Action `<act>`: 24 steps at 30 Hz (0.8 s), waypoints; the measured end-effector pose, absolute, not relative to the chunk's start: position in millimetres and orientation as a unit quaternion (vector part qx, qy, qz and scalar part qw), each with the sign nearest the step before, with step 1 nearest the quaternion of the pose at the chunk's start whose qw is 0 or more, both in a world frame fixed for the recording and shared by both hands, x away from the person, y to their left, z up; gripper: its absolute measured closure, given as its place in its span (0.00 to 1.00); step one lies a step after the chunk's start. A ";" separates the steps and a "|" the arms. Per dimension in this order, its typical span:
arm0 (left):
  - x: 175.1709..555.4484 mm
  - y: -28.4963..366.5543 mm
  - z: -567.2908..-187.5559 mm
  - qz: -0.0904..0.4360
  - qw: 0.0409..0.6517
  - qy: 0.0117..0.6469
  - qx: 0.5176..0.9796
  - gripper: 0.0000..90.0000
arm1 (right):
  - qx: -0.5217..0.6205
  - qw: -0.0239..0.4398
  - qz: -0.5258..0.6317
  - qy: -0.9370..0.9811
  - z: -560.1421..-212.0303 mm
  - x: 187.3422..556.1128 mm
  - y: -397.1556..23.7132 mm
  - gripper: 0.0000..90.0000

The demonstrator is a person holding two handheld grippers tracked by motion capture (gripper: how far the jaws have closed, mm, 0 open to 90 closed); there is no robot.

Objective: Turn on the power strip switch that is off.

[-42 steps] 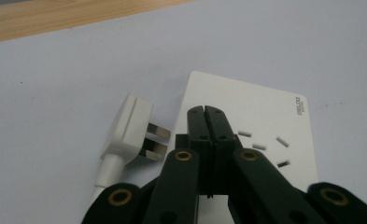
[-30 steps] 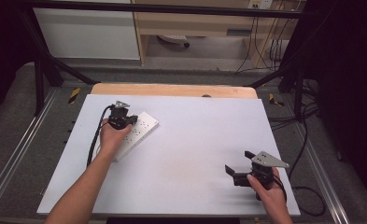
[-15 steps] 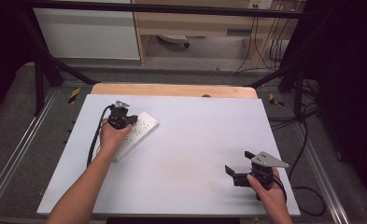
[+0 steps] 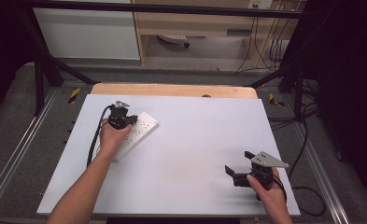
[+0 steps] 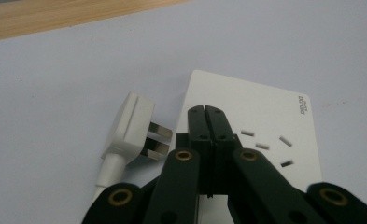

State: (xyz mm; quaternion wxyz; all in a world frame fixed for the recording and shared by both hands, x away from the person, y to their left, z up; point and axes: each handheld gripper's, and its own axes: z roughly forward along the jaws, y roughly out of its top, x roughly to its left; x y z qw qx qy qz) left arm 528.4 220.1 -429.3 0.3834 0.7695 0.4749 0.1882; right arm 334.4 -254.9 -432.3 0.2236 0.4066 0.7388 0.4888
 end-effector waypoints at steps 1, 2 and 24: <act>528.4 220.0 -429.4 0.188 0.383 0.475 0.769 1.00 | 0.407 0.224 0.489 0.739 -432.3 334.4 -254.9 0.02; 528.4 220.0 -429.4 0.188 0.383 0.475 0.769 1.00 | 0.407 0.224 0.489 0.739 -432.3 334.4 -254.9 0.02; 528.4 219.2 -429.9 0.189 0.383 0.477 0.768 1.00 | 0.406 0.224 0.488 0.739 -432.4 333.9 -255.2 0.02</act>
